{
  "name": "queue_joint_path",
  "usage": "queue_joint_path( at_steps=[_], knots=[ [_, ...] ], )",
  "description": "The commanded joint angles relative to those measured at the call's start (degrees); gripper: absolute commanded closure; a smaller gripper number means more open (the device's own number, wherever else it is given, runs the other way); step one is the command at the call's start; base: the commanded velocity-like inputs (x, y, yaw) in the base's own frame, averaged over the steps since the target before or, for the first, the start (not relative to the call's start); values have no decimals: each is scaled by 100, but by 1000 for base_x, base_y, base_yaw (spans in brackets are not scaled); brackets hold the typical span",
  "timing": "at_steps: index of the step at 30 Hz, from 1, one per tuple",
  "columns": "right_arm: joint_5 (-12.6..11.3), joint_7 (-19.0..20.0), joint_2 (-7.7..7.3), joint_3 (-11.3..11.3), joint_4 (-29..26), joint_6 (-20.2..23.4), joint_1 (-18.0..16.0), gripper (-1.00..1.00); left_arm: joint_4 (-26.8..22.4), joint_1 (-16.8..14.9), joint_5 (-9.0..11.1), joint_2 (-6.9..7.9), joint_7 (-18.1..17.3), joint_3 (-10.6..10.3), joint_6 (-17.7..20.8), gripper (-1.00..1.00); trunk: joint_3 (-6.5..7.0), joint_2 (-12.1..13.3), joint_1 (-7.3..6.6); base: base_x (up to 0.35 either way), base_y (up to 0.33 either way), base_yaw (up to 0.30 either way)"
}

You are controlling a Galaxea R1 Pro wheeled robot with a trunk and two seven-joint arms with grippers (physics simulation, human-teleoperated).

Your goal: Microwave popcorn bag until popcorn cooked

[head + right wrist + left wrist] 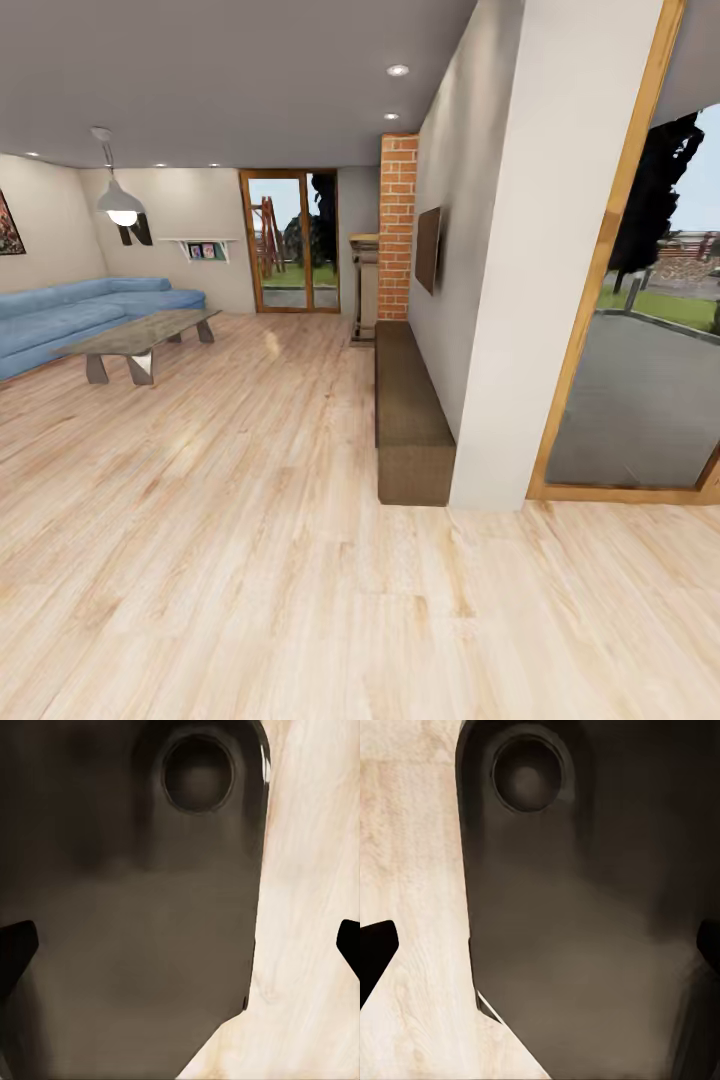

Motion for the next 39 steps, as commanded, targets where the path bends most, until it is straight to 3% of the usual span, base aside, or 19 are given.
queue_joint_path(
  at_steps=[1,9,19,29,30,31,39],
  knots=[
    [0,0,0,0,0,0,-1,-100,0,-1,0,0,0,0,0,-100,-3,-2,0,0,0,0],
    [22,-12,-80,26,-162,93,-161,-100,-17,82,-7,-155,-35,-10,27,-100,-3,-2,0,0,0,0],
    [12,-26,-123,26,-468,123,-198,-100,-35,84,17,-176,-10,11,26,-100,-3,-2,0,-246,0,-185],
    [-47,-36,-439,-163,-702,43,-329,-100,-131,-121,-1,-108,-6,26,-68,-100,-3,-2,0,-281,0,-299],
    [-49,-36,-754,-291,-863,25,-331,-100,-134,-198,-4,-106,-1,23,-72,-100,-3,-2,0,-57,0,-300],
    [-51,-35,-813,-381,-888,-38,-333,-100,-138,-241,-7,-96,1,15,-76,-100,-3,-2,0,-23,0,-300],
    [-53,-35,-895,-448,-919,-147,-336,-100,-136,-261,-24,-108,-9,-17,-424,-100,-3,-2,0,-4,0,-300]
  ],
)
